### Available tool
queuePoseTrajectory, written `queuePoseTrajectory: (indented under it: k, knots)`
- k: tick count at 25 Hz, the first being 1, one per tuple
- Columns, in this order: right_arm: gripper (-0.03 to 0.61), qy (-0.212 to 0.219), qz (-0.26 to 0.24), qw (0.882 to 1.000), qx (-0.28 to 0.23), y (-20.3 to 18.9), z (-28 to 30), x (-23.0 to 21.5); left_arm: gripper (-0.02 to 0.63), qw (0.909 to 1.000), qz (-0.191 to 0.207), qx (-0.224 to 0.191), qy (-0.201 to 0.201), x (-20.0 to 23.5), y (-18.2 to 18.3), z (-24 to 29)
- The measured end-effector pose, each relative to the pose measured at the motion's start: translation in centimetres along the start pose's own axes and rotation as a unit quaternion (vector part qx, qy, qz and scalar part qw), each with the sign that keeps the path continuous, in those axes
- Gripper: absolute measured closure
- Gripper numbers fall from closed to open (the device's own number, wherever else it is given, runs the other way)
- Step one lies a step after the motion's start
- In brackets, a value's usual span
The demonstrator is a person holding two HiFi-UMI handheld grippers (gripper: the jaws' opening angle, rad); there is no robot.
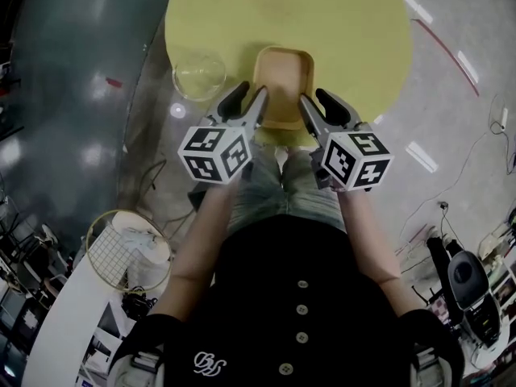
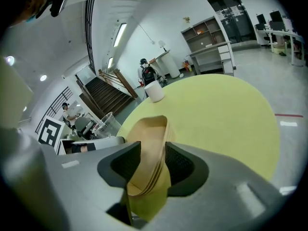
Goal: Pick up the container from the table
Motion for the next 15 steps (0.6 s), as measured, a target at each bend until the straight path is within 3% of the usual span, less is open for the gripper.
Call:
queuePoseTrajectory:
  k: [15]
  knots:
    - [0.414,0.006,0.027,0.999,0.039,-2.0,3.5,-1.7,0.465,0.9994,-0.007,0.034,0.000,0.9,-1.9,3.0]
Point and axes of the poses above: the fingertips, and each gripper's own axes: z forward along the fingers, x to its left, y out of its top, the point moved 5 cm from there along -z, backward along the fingers, and after that the axes turned 2 degrees about y, right-handed, at the moved point
